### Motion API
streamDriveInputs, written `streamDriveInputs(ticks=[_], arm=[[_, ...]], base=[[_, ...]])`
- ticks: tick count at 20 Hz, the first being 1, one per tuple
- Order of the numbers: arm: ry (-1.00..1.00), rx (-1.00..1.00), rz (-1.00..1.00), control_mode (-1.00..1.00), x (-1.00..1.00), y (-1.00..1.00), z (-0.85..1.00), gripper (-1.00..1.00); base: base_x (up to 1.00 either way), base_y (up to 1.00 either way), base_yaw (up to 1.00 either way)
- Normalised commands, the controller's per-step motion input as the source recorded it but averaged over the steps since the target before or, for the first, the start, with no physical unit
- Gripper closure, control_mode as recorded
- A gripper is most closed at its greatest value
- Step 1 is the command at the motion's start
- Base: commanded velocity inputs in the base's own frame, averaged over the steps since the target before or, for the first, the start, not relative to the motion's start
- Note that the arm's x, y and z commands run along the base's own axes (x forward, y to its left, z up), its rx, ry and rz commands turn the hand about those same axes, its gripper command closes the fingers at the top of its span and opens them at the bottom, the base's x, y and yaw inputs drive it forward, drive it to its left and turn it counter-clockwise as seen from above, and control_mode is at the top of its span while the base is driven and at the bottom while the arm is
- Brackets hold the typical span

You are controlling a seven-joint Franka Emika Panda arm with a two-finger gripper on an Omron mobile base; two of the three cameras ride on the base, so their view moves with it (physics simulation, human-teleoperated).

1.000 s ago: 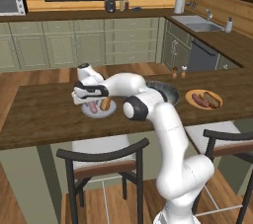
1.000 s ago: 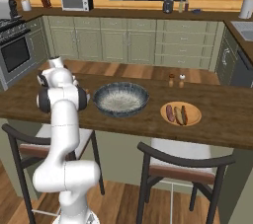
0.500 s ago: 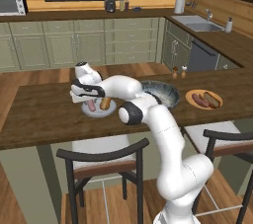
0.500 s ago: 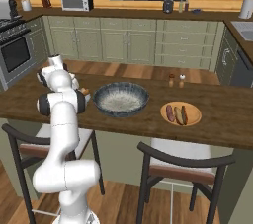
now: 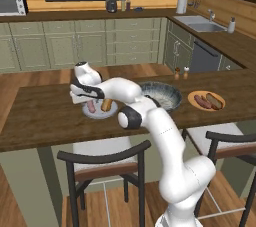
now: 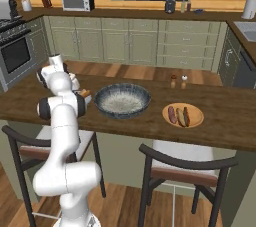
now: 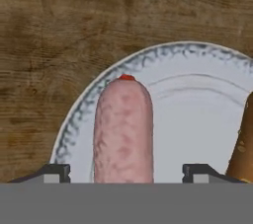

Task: Place one bun and one sausage from the bowl on each plate.

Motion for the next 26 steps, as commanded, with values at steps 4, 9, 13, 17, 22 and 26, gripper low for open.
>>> streamDriveInputs(ticks=[4, 9, 13, 17, 22, 26], arm=[[-0.1, 0.0, -0.04, -1.0, -0.73, -0.12, 0.25, -1.0], [-0.01, 0.0, -0.07, -1.0, -0.87, -0.53, 0.61, -1.0], [0.0, 0.0, -0.02, -1.0, -0.91, -0.84, 0.58, -1.0], [0.0, 0.01, -0.02, -1.0, -1.0, -0.97, 0.25, -1.0], [-0.05, 0.01, -0.01, -1.0, -1.0, -1.0, 0.0, -1.0], [-0.2, 0.0, -0.05, -1.0, -1.0, -0.93, -0.01, -1.0]], base=[[0.0, 0.0, 0.0], [0.0, 0.0, 0.0], [0.0, 0.0, 0.0], [0.0, 0.0, 0.0], [0.0, 0.0, 0.0], [0.0, 0.0, 0.0]])
